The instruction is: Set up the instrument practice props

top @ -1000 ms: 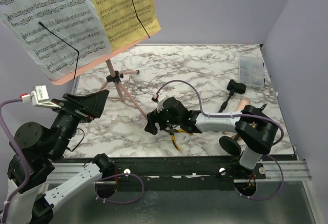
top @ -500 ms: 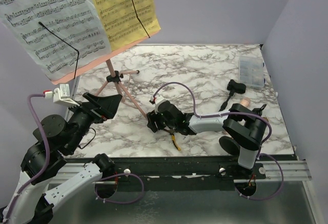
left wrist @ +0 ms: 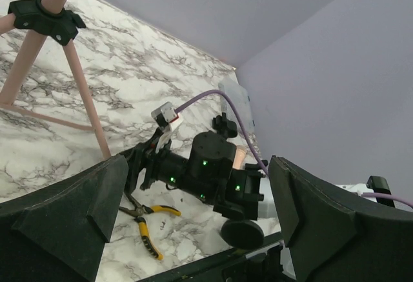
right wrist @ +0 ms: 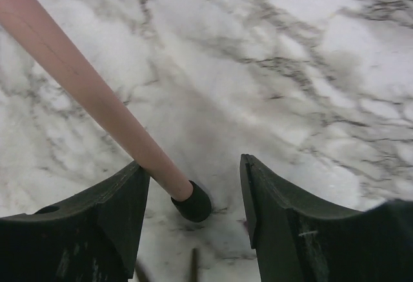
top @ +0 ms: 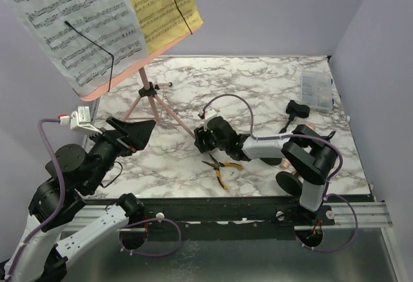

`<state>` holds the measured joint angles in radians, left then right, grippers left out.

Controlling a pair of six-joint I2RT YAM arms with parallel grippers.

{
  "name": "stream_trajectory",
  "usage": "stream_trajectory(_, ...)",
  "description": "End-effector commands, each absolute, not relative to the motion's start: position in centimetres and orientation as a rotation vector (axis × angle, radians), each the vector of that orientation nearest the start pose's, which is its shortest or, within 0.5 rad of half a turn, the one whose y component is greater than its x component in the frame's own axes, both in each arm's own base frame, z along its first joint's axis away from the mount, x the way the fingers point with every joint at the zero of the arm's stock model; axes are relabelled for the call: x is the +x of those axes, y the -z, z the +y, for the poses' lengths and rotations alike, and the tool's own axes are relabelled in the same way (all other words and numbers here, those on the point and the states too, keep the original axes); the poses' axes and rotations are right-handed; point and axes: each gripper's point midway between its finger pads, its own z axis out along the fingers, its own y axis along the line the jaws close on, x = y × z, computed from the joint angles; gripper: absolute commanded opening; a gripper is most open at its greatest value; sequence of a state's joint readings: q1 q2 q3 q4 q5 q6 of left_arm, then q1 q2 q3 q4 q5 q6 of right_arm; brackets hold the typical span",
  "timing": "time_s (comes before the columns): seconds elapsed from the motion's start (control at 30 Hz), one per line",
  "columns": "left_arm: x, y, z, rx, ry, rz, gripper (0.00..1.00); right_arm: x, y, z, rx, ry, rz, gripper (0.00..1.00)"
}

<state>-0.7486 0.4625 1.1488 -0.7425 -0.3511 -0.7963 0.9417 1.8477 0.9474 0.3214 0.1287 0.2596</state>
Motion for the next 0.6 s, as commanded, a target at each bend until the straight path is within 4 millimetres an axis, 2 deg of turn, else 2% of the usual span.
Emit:
stream_trajectory(0.0,15.5,-38.4,-11.0,-0.304,0.927,1.701,0.99,34.2,-3.9,33.6,-0.552,-0.384,2.094,0.61)
stream_trajectory(0.2,15.7,-37.7,-11.8,-0.303,0.945,1.720,0.99,38.7,-3.4,30.0,-0.458,-0.357,2.115,0.64)
stream_trajectory(0.4,15.7,-36.6,-12.9,-0.297,0.990,1.753,0.99,42.9,-3.5,28.2,-0.404,-0.343,2.115,0.64)
stream_trajectory(0.57,15.3,-36.2,-12.9,-0.308,1.016,1.753,0.99,46.5,-4.2,26.3,-0.332,-0.359,2.112,0.64)
